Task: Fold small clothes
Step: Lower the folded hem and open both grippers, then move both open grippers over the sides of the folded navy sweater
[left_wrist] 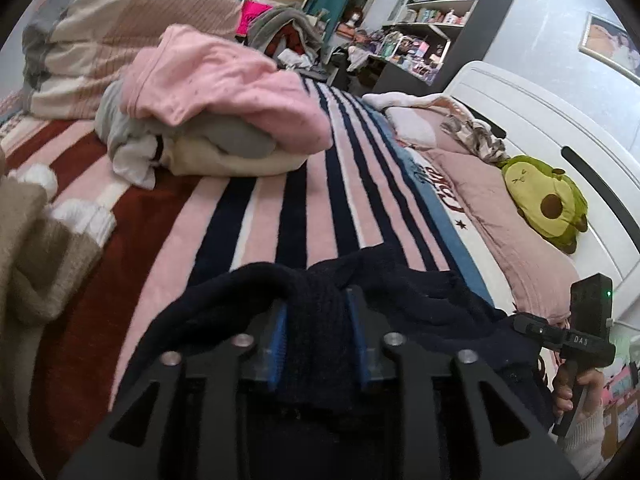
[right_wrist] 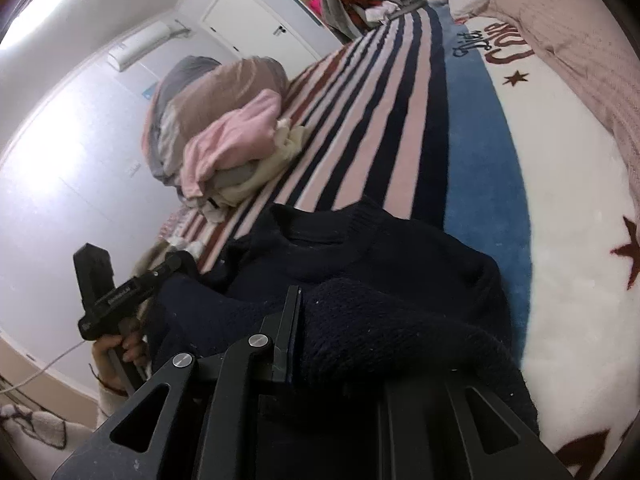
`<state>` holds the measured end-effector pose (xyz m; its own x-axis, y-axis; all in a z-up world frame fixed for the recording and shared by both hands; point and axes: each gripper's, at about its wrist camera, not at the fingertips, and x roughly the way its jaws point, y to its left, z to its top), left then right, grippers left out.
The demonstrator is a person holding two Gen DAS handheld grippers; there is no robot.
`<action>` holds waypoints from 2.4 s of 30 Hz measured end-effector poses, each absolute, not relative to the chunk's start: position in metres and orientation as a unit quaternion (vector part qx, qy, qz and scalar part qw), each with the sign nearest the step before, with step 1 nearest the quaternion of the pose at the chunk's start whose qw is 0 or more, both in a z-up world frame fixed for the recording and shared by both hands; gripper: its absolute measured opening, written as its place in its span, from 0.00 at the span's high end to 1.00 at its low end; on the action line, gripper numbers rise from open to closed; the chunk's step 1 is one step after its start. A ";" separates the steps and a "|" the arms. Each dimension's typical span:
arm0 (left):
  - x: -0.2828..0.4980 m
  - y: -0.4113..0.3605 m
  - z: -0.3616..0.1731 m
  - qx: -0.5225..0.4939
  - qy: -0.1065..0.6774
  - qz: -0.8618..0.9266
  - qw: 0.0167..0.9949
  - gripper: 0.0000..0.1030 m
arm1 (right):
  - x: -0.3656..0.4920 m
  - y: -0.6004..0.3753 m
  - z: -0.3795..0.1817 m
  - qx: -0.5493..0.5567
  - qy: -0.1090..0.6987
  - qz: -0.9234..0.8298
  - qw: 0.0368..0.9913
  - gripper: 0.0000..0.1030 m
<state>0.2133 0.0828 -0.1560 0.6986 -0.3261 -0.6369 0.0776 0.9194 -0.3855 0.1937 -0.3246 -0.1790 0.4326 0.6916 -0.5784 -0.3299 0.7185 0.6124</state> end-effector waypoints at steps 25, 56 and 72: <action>0.116 0.072 -0.084 -0.121 0.307 -0.154 0.931 0.36 | 0.121 -0.345 -0.105 0.147 0.380 0.296 0.864 0.26; 0.189 0.040 -0.155 -0.100 0.377 -0.159 0.907 0.36 | 0.199 -0.296 -0.183 -0.135 0.457 0.151 0.866 0.78; 0.176 0.059 -0.147 -0.087 0.356 -0.113 0.923 0.36 | 0.201 -0.333 -0.145 -0.076 0.410 0.095 0.904 0.64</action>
